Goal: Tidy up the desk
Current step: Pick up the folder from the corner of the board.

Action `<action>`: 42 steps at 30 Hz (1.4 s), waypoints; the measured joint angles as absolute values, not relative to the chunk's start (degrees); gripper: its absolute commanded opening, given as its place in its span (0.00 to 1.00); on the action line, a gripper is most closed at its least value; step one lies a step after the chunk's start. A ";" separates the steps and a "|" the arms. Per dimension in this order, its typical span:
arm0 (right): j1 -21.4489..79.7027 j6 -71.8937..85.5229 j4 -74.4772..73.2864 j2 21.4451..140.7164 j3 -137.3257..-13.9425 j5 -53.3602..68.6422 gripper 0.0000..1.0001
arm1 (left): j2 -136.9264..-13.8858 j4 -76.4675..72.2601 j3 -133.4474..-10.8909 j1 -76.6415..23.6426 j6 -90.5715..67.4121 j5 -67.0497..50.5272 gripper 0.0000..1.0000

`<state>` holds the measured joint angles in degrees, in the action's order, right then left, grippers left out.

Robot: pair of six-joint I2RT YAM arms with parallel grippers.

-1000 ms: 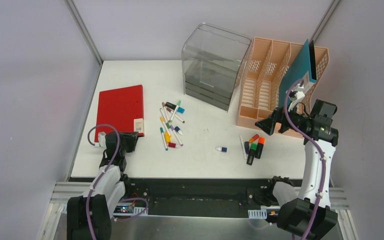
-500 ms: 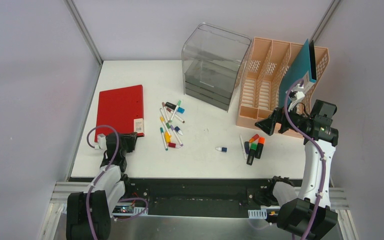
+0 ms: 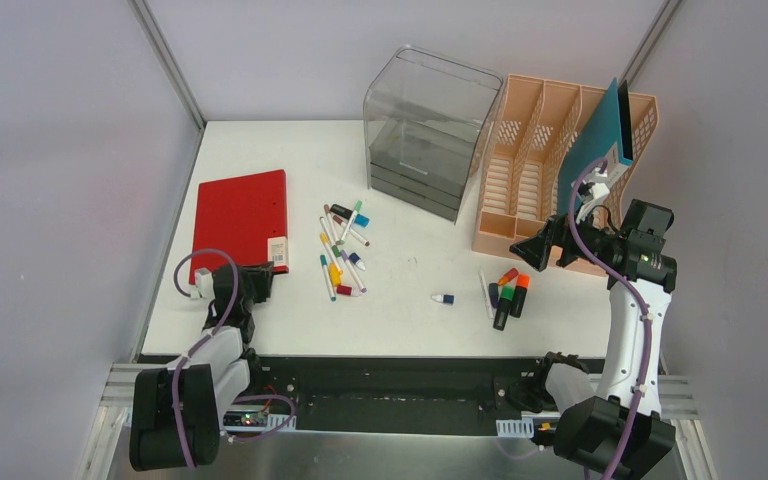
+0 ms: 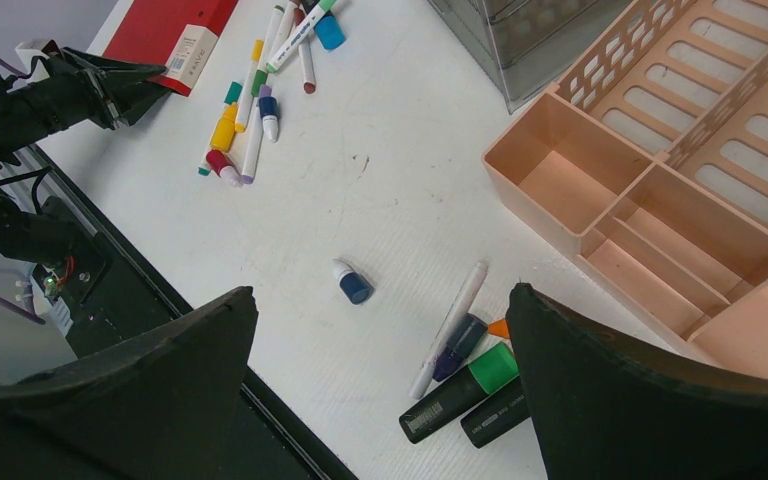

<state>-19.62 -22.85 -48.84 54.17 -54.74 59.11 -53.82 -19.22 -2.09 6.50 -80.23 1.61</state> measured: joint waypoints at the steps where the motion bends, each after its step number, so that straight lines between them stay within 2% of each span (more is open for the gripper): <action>1: -19.62 -22.85 -48.84 54.17 -54.74 59.13 0.99 | -54.30 -19.68 -2.09 6.50 -80.29 1.63 0.26; 12: -19.59 -22.87 -48.90 54.17 -54.74 59.16 0.99 | -56.34 -23.99 -1.87 6.50 -81.36 1.54 0.00; 17: -19.57 -23.07 -49.25 54.17 -54.74 59.88 0.99 | -52.27 -23.92 -1.43 6.50 -81.12 1.28 0.00; 28: -18.50 -24.60 -49.78 54.24 -54.74 68.10 0.99 | -29.23 -13.17 -1.10 6.50 -80.07 -3.51 0.00; 35: -5.32 -25.69 -52.05 59.13 -59.16 66.11 0.99 | -27.44 -11.20 -0.80 6.50 -81.49 -9.85 0.00; 42: 11.97 -25.63 -52.93 68.07 -70.54 61.17 0.99 | -25.34 -11.60 -0.80 6.50 -84.07 -14.90 0.00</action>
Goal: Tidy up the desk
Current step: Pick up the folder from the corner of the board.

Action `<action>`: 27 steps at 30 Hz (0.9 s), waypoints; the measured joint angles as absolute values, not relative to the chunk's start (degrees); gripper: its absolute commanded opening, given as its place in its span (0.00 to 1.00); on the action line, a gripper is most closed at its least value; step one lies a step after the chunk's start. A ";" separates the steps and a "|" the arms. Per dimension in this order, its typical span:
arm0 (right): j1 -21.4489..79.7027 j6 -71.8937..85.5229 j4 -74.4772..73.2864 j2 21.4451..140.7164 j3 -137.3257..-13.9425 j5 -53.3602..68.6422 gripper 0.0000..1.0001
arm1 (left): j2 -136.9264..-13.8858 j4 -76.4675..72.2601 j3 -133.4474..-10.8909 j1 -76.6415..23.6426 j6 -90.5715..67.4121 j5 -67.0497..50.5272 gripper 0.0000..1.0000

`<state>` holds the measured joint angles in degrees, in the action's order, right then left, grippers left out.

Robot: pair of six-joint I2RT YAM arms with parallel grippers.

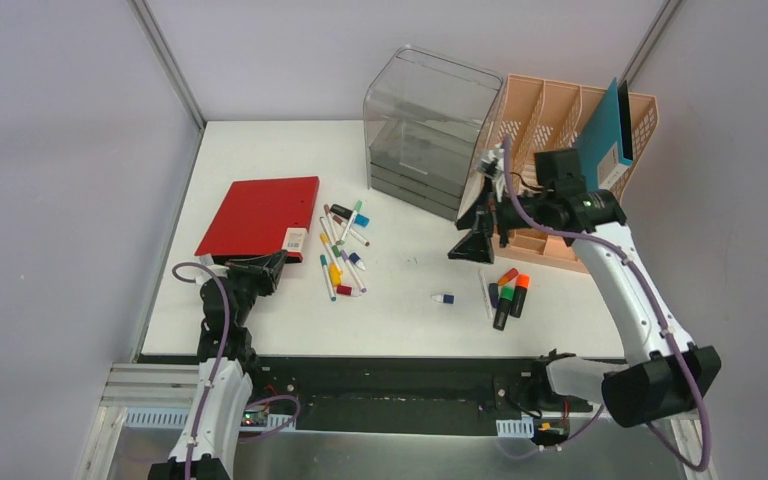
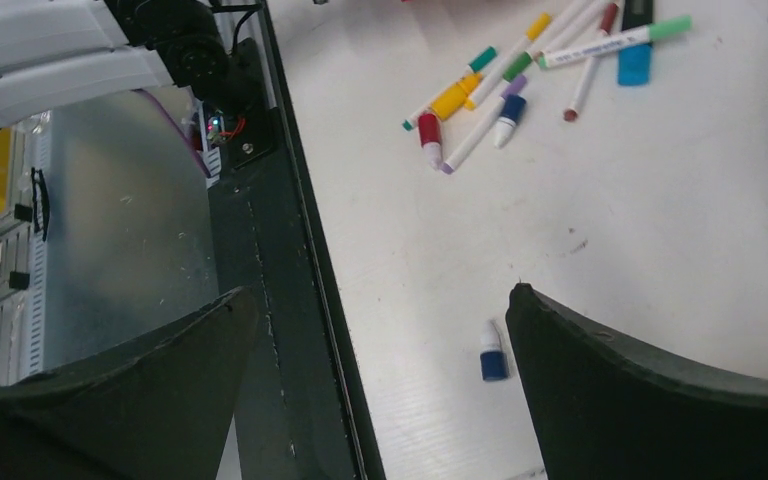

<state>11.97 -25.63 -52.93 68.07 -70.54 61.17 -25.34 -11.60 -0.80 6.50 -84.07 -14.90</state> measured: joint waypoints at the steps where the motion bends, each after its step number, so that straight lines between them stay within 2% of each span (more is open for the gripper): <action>1: 14.76 -25.32 -52.80 69.78 -72.53 60.18 0.99 | -24.95 -11.55 -0.80 6.50 -84.60 -15.55 0.00; 5: 22.41 -22.17 -49.87 76.55 -77.52 58.15 0.99 | -24.01 -11.60 -0.80 6.50 -85.82 -17.12 0.00; 13: 30.02 -13.34 -43.44 89.32 -83.94 55.09 0.99 | -23.05 -12.08 -0.80 6.50 -87.99 -18.59 0.00; 21: 37.93 -5.39 -36.67 96.53 -89.58 50.06 0.99 | -22.85 -12.95 -0.80 6.50 -89.30 -18.81 0.00; 27: 39.75 7.07 -26.28 100.90 -89.62 46.81 0.99 | -22.94 -12.86 -1.28 6.50 -89.27 -20.58 0.00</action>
<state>39.75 7.07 -26.28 100.90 -89.62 46.81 -22.94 -12.86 -1.28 6.50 -89.27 -20.58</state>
